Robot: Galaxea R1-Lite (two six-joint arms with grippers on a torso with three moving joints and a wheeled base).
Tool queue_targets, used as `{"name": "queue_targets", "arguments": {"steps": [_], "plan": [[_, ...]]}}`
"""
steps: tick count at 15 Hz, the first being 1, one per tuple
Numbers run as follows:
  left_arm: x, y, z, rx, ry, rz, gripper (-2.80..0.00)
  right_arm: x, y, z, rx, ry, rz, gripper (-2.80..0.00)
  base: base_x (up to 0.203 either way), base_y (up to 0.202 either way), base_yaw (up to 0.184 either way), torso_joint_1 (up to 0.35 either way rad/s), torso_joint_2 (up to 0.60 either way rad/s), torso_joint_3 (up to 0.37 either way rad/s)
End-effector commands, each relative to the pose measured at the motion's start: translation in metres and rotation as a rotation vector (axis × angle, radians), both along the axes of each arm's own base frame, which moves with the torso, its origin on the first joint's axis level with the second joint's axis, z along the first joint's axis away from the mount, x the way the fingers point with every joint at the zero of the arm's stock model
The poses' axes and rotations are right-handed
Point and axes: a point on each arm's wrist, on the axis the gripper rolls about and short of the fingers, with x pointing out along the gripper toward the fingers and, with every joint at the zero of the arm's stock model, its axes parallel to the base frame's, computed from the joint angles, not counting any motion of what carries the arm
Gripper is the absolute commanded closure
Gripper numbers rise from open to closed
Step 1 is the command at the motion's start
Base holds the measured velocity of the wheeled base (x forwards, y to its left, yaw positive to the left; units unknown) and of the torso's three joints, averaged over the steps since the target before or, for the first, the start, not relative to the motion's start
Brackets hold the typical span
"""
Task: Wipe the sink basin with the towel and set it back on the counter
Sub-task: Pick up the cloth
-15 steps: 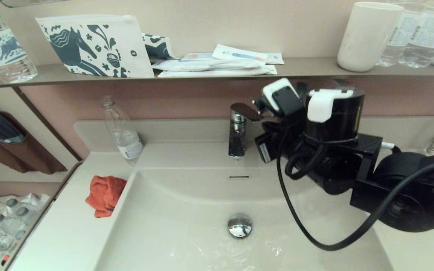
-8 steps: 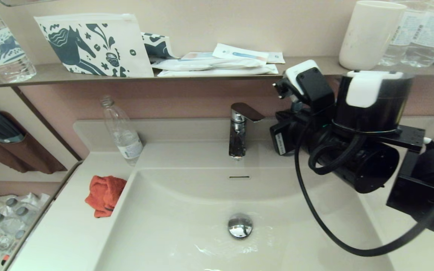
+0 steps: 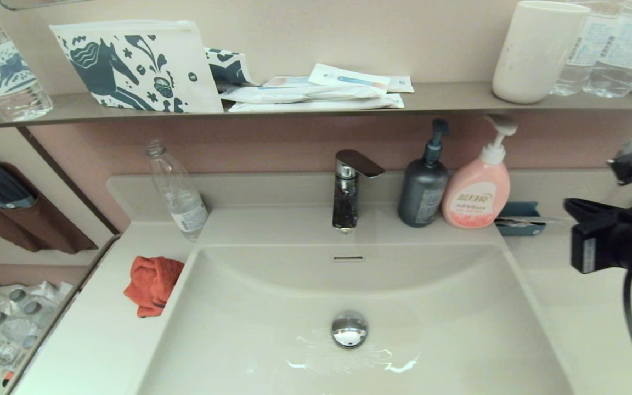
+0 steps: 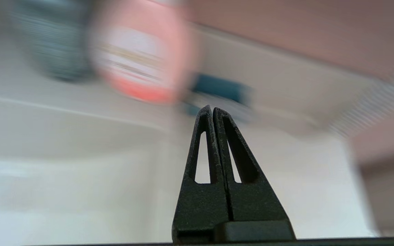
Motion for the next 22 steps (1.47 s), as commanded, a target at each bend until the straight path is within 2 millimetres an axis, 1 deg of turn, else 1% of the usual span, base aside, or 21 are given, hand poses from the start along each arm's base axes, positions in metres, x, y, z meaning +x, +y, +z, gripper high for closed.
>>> {"name": "queue_targets", "arguments": {"steps": [1,2,4,8,11,12,13,14,20,22], "plan": [[0.0,0.0,0.0,-0.001,0.0,0.0,0.0,-0.046,-0.048,0.007,0.034,-0.094,-0.151,0.0,0.0,0.0,0.0,0.0,0.0,0.0],[0.0,0.0,0.0,-0.001,0.0,0.0,0.0,-0.06,-0.057,0.005,0.036,-0.106,-0.183,0.0,0.0,0.0,0.0,0.0,0.0,0.0],[0.0,0.0,0.0,0.0,0.0,0.0,0.0,-0.09,-0.067,-0.002,0.049,-0.128,-0.217,0.0,0.0,0.0,0.0,0.0,0.0,0.0],[0.0,0.0,0.0,0.0,0.0,0.0,0.0,-0.157,-0.075,-0.021,0.073,-0.176,-0.251,0.0,0.0,0.0,0.0,0.0,0.0,0.0],[0.0,0.0,0.0,-0.001,0.0,0.0,0.0,-0.194,-0.081,-0.038,0.074,-0.194,-0.375,0.0,0.0,0.0,0.0,0.0,0.0,0.0],[0.0,0.0,0.0,0.0,0.0,0.0,0.0,-0.2,-0.082,-0.043,0.079,-0.197,-0.426,0.0,0.0,0.0,0.0,0.0,0.0,0.0],[0.0,0.0,0.0,0.0,0.0,0.0,0.0,-0.202,-0.084,-0.044,0.101,-0.201,-0.487,0.0,0.0,0.0,0.0,0.0,0.0,0.0],[0.0,0.0,0.0,0.0,0.0,0.0,0.0,-0.203,-0.084,-0.045,0.112,-0.202,-0.506,0.0,0.0,0.0,0.0,0.0,0.0,0.0],[0.0,0.0,0.0,-0.001,0.0,0.0,0.0,-0.203,-0.084,-0.048,0.109,-0.192,-0.531,0.0,0.0,0.0,0.0,0.0,0.0,0.0],[0.0,0.0,0.0,0.0,0.0,0.0,0.0,-0.207,-0.083,-0.049,0.102,-0.209,-0.565,0.0,0.0,0.0,0.0,0.0,0.0,0.0]]}}
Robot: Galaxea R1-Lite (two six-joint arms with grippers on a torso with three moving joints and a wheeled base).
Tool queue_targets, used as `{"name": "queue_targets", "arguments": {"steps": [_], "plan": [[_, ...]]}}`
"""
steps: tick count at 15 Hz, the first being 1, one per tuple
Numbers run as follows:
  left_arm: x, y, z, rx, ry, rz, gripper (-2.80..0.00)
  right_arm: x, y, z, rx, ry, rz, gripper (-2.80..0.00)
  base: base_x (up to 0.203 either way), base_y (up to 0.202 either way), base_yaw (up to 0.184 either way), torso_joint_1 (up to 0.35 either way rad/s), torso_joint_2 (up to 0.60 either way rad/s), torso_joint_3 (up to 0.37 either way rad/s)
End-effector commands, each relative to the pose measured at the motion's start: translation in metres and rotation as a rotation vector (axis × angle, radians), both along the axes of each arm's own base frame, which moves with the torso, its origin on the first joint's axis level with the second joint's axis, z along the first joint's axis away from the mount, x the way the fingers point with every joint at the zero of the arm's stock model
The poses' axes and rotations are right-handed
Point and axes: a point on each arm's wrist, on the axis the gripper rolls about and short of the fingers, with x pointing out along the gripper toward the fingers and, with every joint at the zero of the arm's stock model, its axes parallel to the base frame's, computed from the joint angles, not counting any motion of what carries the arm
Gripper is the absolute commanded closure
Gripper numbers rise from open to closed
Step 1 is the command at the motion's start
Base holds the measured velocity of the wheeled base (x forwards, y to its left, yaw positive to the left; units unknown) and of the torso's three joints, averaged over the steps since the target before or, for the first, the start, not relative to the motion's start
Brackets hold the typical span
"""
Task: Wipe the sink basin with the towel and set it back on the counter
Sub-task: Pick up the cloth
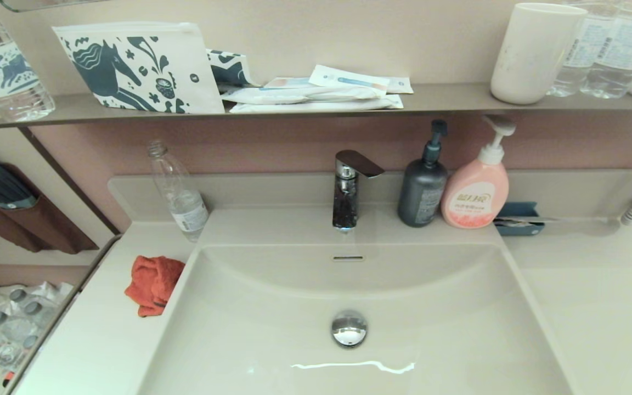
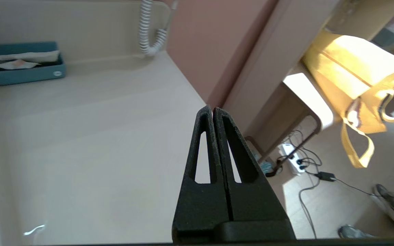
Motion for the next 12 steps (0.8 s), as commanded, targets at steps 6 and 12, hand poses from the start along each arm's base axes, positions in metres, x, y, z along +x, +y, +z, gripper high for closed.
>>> {"name": "queue_targets", "arguments": {"steps": [6,12], "plan": [[0.0,0.0,0.0,-0.001,0.001,0.0,0.0,-0.018,0.005,-0.03,-0.031,-0.054,0.115,0.0,0.0,0.0,0.0,0.0,0.0,0.0],[0.0,0.0,0.0,0.001,0.001,0.0,0.0,-0.009,0.012,-0.076,0.132,-0.092,0.464,0.0,0.0,0.0,0.0,0.0,0.0,0.0]]}}
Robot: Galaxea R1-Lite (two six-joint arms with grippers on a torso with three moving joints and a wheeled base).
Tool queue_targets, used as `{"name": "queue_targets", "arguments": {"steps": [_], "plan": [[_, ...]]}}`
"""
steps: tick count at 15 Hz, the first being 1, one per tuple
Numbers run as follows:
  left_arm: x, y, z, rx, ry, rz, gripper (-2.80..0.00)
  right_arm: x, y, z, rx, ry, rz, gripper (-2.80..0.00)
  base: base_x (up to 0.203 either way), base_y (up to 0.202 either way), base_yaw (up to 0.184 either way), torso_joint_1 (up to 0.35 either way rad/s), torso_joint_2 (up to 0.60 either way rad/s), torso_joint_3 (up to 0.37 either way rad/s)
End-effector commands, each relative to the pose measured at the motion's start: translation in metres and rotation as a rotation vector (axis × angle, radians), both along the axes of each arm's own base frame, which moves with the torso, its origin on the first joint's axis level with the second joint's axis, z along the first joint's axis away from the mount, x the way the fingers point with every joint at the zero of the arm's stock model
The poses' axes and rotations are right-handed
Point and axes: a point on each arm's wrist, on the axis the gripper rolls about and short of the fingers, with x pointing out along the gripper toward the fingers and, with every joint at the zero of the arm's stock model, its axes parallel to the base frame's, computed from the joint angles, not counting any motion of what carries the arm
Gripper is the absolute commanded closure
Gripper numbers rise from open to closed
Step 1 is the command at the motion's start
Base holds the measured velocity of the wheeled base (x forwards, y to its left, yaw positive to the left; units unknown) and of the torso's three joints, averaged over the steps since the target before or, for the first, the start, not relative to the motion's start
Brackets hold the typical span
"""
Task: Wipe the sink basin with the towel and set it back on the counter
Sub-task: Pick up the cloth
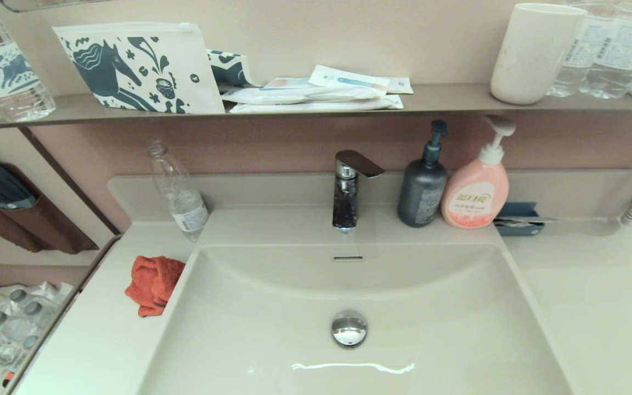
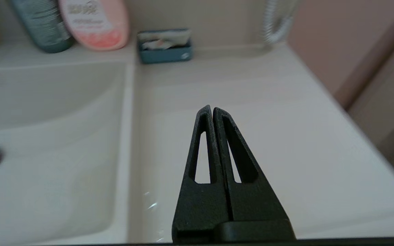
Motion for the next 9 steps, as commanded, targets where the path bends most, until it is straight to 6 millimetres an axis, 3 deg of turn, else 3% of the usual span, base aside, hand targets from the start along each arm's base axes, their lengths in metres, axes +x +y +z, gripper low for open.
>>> {"name": "queue_targets", "arguments": {"steps": [1,5,9], "plan": [[0.0,0.0,0.0,0.0,0.0,0.0,0.0,0.005,0.001,-0.015,0.04,0.029,0.06,0.0,0.0,0.0,0.0,0.0,0.0,0.0],[0.0,0.0,0.0,0.0,0.0,0.0,0.0,0.012,0.002,-0.037,0.043,0.102,0.116,0.0,0.0,0.0,0.0,0.0,0.0,0.0],[0.0,0.0,0.0,0.0,0.0,0.0,0.0,0.013,0.003,-0.039,0.043,0.111,0.126,0.0,0.0,0.0,0.0,0.0,0.0,0.0]]}}
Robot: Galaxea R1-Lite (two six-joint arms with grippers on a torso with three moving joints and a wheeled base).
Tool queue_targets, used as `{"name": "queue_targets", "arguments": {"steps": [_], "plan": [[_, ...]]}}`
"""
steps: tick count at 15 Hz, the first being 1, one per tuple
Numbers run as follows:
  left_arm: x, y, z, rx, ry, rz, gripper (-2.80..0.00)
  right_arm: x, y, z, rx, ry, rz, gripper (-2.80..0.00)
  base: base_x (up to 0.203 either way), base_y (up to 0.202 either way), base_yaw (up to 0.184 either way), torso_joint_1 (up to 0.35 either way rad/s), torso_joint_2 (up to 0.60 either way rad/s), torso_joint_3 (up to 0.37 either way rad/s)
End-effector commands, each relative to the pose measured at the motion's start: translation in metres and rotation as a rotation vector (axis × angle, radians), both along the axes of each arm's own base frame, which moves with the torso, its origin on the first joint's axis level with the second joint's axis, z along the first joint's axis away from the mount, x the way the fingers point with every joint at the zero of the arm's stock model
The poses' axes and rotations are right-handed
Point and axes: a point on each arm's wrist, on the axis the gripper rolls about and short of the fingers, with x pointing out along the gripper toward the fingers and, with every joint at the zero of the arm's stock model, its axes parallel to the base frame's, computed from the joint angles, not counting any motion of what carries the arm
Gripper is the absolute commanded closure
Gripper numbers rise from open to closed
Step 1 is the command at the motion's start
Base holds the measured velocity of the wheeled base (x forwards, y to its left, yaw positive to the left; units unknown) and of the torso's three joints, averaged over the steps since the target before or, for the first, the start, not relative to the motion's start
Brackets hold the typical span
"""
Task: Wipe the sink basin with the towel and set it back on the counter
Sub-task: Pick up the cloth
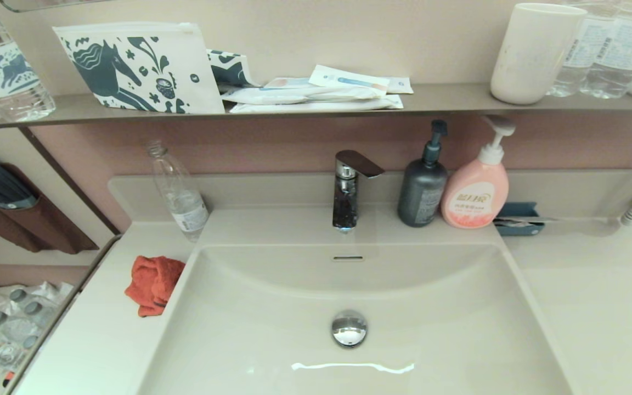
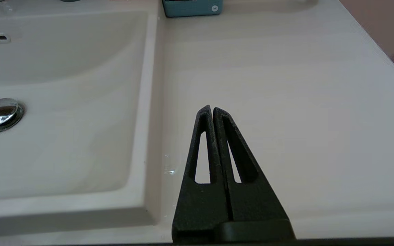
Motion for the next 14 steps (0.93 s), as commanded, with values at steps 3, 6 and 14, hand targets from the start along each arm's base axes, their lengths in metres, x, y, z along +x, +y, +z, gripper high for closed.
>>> {"name": "queue_targets", "arguments": {"steps": [3,6,14], "plan": [[0.0,0.0,0.0,0.0,0.0,0.0,0.0,0.0036,0.0003,-0.0091,-0.038,0.018,0.016,0.0,0.0,0.0,0.0,0.0,0.0,0.0],[0.0,0.0,0.0,0.0,0.0,0.0,0.0,0.0036,0.0004,-0.0088,-0.026,0.015,0.017,0.0,0.0,0.0,0.0,0.0,0.0,0.0],[0.0,0.0,0.0,0.0,0.0,0.0,0.0,0.0036,0.0004,-0.0088,-0.026,0.015,0.017,0.0,0.0,0.0,0.0,0.0,0.0,0.0]]}}
